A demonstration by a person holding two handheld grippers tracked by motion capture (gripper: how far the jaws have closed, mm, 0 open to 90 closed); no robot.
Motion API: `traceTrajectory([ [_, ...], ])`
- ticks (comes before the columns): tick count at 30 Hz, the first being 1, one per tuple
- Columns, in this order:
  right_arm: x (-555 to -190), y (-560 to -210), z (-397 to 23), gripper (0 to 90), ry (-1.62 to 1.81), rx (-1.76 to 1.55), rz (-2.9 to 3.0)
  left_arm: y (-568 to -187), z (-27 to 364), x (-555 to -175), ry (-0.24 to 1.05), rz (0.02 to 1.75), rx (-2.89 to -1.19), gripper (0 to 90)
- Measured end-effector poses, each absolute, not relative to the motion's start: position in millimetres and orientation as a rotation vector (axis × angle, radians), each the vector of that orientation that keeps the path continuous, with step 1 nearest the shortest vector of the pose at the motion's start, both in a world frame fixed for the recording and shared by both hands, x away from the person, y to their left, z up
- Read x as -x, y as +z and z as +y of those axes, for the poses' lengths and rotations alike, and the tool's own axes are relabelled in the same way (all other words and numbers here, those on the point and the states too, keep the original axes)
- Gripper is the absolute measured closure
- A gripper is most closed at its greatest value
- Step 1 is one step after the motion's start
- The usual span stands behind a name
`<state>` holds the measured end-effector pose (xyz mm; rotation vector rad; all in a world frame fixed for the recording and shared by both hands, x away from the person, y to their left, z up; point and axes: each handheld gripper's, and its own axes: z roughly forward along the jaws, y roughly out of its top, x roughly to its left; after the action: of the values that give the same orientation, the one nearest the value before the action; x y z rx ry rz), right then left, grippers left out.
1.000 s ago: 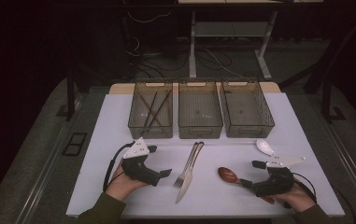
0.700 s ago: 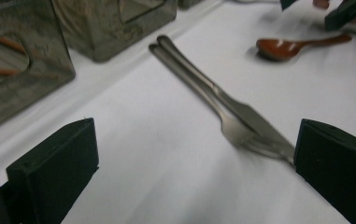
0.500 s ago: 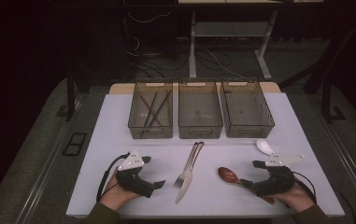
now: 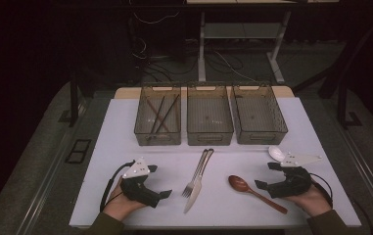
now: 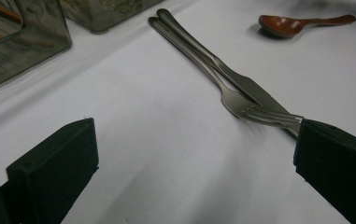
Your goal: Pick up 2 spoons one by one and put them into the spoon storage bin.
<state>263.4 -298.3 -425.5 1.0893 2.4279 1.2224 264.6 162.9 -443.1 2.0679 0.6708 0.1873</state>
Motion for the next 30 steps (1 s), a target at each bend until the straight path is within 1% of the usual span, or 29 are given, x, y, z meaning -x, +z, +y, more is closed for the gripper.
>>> traceTrajectory([
  [13,-292.0,-410.6,-317.1,14.3,1.193,-1.204,2.365,-441.7,162.7,-263.8,0.181,0.684,-2.075,0.0],
  [24,-326.2,-408.5,-331.4,15.5,1.097,-1.295,2.338,-440.6,163.6,-264.2,0.191,0.674,-2.069,0.0],
  [30,-341.9,-412.8,-340.0,24.9,1.024,-1.325,2.332,-441.4,164.4,-264.2,0.189,0.671,-2.074,0.0],
])
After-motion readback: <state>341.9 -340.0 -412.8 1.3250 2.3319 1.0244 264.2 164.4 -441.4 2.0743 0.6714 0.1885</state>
